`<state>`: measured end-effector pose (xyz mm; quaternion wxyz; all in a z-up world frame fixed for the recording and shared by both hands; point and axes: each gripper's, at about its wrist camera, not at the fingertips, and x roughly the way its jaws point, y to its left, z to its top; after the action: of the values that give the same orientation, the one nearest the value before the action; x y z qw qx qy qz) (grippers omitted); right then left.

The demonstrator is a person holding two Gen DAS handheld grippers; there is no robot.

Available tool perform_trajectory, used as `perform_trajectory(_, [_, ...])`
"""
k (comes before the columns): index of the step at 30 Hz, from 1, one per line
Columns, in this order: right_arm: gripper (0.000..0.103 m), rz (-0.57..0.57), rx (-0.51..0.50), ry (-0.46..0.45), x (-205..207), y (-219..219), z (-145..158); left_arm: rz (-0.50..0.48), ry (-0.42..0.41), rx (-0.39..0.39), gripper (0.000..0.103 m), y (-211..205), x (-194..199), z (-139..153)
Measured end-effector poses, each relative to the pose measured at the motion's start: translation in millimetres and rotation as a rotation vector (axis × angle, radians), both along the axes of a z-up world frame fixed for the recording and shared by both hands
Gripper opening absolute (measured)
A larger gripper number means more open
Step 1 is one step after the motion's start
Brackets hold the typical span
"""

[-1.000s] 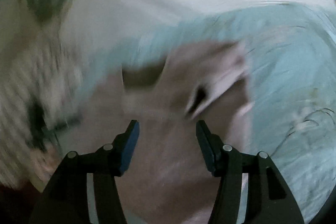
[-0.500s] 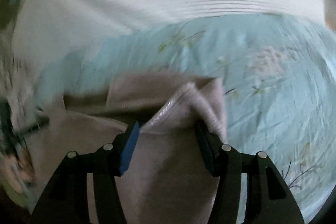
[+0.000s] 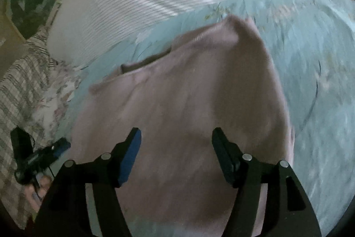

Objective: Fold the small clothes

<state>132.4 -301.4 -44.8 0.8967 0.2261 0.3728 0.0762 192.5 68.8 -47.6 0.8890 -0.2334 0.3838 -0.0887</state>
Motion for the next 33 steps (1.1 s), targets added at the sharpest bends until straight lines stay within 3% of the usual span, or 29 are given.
perform_trajectory(1, [0.071,0.000,0.009,0.000,-5,2,-1,0.006,-0.004,-0.018,0.066,-2,-13,0])
perform_trajectory(2, [0.071,-0.001,0.021,0.001,-10,4,-2,0.006,-0.006,-0.044,0.068,-4,-31,-3])
perform_trajectory(8, [0.071,-0.004,0.060,0.008,-28,12,-5,-0.022,0.096,-0.118,0.068,-16,-82,-30])
perform_trajectory(12, [0.073,0.014,0.069,-0.004,-41,21,0,-0.012,0.144,-0.235,0.071,-11,-83,-45])
perform_trajectory(15, [0.075,0.030,0.067,-0.008,-50,26,2,0.021,0.149,-0.265,0.074,-7,-79,-52])
perform_trajectory(21, [0.076,0.032,0.065,-0.004,-53,23,4,0.155,0.148,-0.372,0.080,11,-57,-66])
perform_trajectory(30, [0.076,0.021,0.074,-0.005,-44,16,4,0.275,0.099,-0.313,0.078,24,-16,-64])
perform_trajectory(33, [0.076,0.020,0.075,-0.004,-36,12,3,0.289,0.097,-0.307,0.073,29,-9,-64])
